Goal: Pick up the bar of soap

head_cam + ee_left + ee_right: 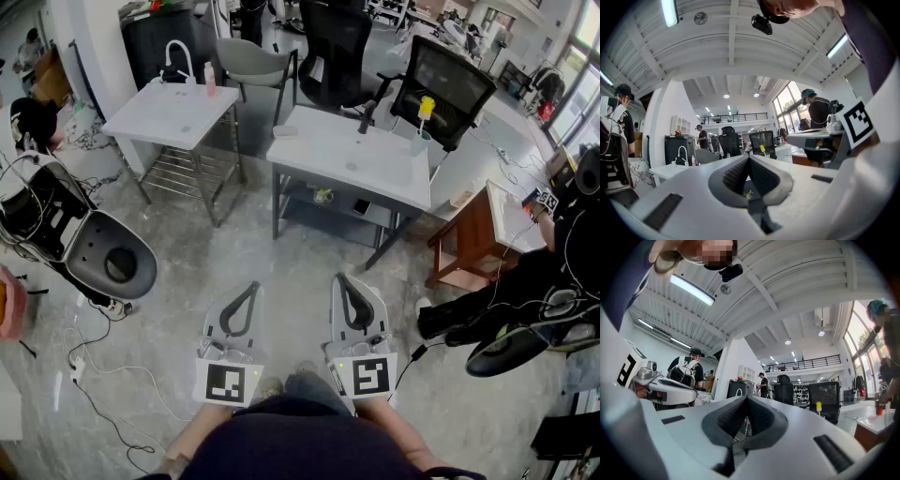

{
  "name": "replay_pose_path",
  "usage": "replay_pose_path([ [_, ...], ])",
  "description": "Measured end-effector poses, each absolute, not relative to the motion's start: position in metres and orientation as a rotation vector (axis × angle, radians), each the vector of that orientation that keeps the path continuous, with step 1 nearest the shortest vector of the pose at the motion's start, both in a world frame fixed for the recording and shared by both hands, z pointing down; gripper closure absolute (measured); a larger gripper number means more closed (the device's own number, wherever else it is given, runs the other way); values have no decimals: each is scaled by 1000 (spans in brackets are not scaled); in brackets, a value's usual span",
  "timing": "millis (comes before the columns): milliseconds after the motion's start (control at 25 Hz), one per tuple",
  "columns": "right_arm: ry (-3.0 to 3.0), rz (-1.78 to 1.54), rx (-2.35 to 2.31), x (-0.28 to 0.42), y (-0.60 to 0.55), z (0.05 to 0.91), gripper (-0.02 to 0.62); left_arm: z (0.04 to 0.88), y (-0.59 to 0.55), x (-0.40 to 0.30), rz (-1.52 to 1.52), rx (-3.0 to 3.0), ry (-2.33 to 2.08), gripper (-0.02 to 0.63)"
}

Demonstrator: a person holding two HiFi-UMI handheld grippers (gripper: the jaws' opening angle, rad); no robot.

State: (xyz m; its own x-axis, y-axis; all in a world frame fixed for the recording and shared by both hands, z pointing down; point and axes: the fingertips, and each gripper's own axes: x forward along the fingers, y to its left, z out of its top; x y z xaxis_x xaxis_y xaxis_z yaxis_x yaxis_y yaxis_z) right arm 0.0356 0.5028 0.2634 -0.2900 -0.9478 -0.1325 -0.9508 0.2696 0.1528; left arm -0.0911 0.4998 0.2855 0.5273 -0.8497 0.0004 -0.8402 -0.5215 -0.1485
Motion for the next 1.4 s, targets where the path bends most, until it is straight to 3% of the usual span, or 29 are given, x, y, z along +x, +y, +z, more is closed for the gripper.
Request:
replay_pose_path([
  [280,2554,322,-1811,-6,558,286,578,303,548,-114,-79,-2659,1493,606],
  [680,2516,408,-1815,-6,572,267,578,290,555,-120,2,-2661,1464,606],
  [800,2545,420,-1785,-7,557,267,573,293,543,-116,-12,-2669,1452,606],
  [920,2548,420,-1765,-3,533,266,512,293,521,-112,-18,-2666,1458,606],
  [1400,2528,409,-1670,42,392,247,512,262,389,-72,11,-2578,1496,606],
])
